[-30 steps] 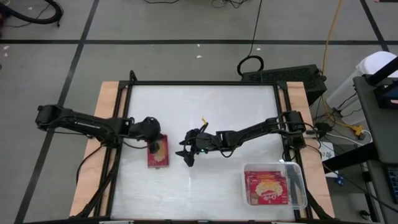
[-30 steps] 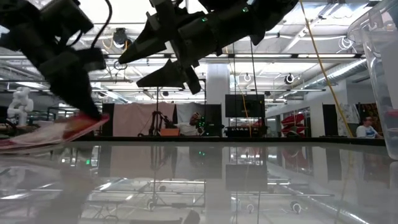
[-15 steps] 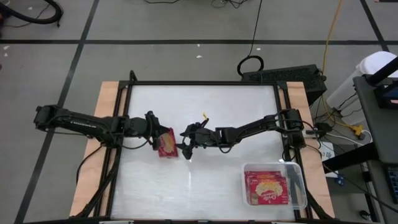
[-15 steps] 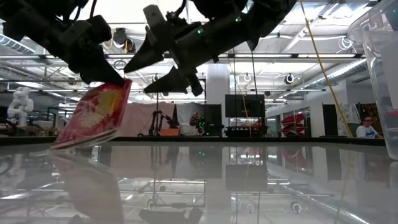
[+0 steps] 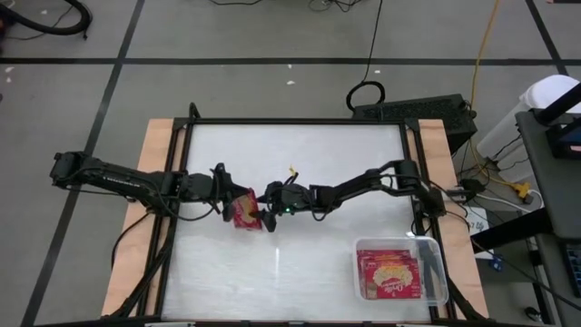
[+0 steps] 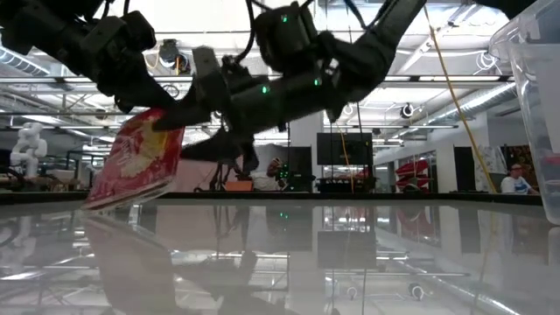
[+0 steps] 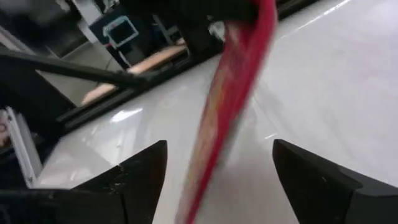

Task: Sort popcorn bags into baskets
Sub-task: Put the red popcorn pack into the transparent bin

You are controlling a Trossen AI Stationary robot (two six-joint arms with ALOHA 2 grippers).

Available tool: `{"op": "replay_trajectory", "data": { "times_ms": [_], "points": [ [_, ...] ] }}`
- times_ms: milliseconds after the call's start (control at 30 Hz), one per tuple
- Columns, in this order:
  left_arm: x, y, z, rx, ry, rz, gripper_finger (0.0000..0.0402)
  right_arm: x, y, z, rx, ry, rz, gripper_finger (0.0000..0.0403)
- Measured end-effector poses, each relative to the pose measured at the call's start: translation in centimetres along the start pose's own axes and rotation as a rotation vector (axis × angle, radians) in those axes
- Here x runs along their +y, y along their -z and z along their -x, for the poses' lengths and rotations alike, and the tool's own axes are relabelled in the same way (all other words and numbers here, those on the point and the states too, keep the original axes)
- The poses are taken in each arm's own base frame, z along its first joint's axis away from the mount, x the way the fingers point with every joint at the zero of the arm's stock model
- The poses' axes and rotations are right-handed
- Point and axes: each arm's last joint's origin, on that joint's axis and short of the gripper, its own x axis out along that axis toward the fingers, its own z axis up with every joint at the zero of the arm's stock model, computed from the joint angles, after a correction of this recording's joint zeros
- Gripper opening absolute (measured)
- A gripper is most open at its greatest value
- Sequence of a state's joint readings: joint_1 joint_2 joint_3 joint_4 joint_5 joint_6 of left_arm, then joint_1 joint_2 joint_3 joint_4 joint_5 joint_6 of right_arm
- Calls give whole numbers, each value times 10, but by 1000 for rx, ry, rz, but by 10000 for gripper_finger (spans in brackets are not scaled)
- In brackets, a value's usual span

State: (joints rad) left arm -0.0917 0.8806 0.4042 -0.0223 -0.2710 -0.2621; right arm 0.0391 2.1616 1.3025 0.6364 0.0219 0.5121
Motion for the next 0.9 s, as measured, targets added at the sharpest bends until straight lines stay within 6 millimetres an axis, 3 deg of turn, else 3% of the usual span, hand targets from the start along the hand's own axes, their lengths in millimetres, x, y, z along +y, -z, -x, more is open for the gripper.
{"op": "replay_trajectory", "data": {
  "times_ms": [200,533,700,900],
  "points": [
    [-2,-6,0,-59,19,-1,0,-6,8,-5,7,-41,35,220],
    [-2,-8,0,-73,31,1,1,-7,5,-5,-13,-50,109,26],
    [-3,-9,0,-83,37,-1,14,-6,1,-2,39,-57,83,20],
    [-3,-13,4,-123,42,42,113,2,-15,19,183,-12,105,9]
  ]
}}
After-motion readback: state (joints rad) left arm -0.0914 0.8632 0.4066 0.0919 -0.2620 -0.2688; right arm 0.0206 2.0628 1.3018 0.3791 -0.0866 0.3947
